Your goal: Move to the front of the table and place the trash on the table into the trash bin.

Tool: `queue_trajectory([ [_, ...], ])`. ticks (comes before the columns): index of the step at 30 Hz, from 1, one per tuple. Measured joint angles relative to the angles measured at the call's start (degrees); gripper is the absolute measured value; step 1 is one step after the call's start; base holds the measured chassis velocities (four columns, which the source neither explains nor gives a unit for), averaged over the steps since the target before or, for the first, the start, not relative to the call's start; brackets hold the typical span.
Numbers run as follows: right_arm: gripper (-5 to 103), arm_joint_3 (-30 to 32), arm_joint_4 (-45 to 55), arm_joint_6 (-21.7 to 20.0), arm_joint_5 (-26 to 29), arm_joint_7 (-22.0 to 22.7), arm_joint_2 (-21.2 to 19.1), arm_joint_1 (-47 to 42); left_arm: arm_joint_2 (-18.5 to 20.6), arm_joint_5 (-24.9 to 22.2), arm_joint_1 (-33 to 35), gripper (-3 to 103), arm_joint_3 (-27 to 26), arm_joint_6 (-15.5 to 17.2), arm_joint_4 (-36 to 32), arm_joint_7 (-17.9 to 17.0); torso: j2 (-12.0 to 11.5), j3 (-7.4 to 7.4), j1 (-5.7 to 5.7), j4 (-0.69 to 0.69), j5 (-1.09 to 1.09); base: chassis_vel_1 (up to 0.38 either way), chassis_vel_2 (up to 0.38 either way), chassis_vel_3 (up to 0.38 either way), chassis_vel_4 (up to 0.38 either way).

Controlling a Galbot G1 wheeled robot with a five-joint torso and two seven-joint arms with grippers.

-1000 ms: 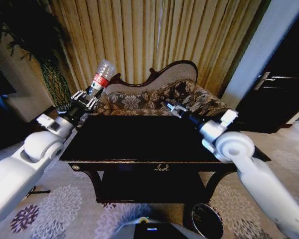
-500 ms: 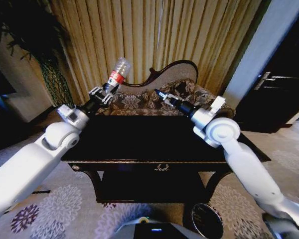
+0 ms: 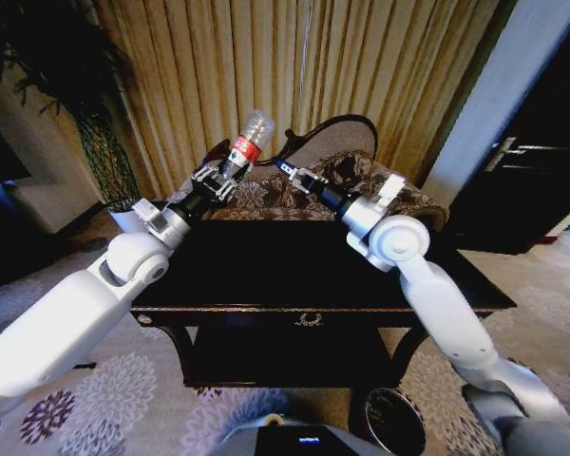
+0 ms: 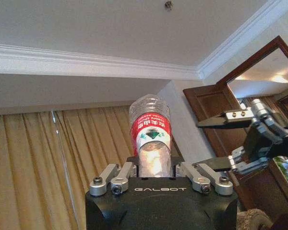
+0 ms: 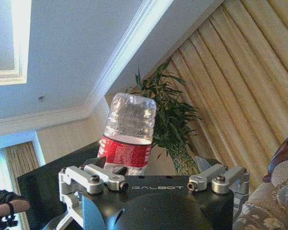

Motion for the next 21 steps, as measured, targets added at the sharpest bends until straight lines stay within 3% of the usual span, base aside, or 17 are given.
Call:
queue_trajectory([
  [21,100,-1.3,-3.4,0.2,-0.6,0.1,3.5,2.3,-1.9,-0.1,-1.6,30,4.9,0.3,0.5,0.1,0.0,0.00,-0.01,0.00,0.00,0.000,0.000,0.000,0.000],
])
